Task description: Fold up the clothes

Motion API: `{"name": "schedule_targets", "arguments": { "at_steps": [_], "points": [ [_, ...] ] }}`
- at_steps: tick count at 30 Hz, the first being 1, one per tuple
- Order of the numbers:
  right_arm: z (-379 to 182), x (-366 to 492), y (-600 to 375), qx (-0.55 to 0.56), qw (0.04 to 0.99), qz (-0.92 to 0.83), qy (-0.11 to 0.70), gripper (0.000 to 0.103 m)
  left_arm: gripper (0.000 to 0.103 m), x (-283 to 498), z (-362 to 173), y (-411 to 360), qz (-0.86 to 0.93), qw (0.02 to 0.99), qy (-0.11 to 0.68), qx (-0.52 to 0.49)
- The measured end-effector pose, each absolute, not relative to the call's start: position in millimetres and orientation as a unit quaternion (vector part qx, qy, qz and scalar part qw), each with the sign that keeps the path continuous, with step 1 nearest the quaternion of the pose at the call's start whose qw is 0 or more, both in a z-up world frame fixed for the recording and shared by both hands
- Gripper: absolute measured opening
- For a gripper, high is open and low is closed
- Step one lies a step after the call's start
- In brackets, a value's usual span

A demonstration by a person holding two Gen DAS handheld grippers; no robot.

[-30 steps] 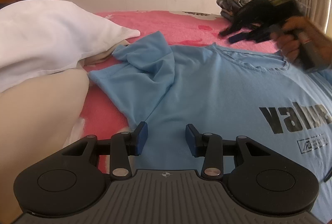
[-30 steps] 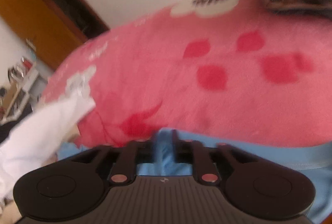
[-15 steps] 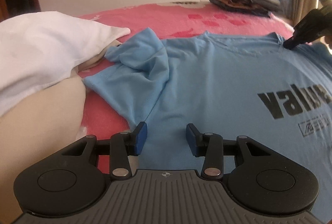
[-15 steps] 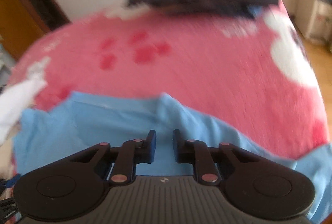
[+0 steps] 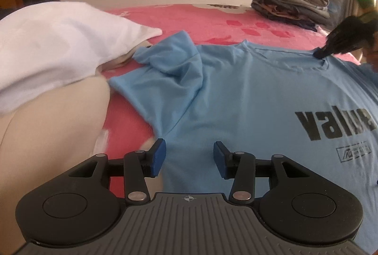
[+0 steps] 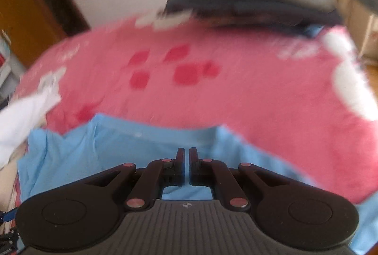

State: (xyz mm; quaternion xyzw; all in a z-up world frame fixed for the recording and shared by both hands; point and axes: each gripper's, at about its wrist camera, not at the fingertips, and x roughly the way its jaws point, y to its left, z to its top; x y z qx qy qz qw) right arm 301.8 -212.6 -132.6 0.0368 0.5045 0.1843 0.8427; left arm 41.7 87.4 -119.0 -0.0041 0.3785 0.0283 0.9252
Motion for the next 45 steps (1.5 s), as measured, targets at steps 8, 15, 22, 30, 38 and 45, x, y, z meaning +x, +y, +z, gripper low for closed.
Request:
{"name": "schedule_targets", "arguments": {
  "at_steps": [8, 15, 22, 30, 38, 45],
  "points": [
    [-116, 306, -179, 0.007, 0.867, 0.184, 0.463, 0.000, 0.047, 36, -115, 89, 0.041, 0.923, 0.382, -0.019],
    [-135, 301, -134, -0.020, 0.849, 0.221, 0.480, 0.000, 0.048, 33, -112, 93, 0.049, 0.925, 0.376, -0.030],
    [-94, 275, -64, -0.033, 0.833, 0.302, 0.462, 0.005, 0.051, 24, -104, 106, 0.064, 0.932, 0.351, -0.057],
    [-61, 241, 26, -0.056, 0.793, 0.402, 0.454, 0.023, 0.053, 36, -106, 127, 0.130, 0.928, 0.315, -0.148],
    [-81, 176, 125, -0.240, 0.722, 0.498, 0.417, 0.036, 0.053, 29, -118, 129, 0.139, 0.920, 0.326, -0.166],
    [-120, 155, 141, -0.311, 0.732, 0.487, 0.362, 0.021, 0.053, 19, -116, 134, 0.129, 0.918, 0.331, -0.177]
  ]
}}
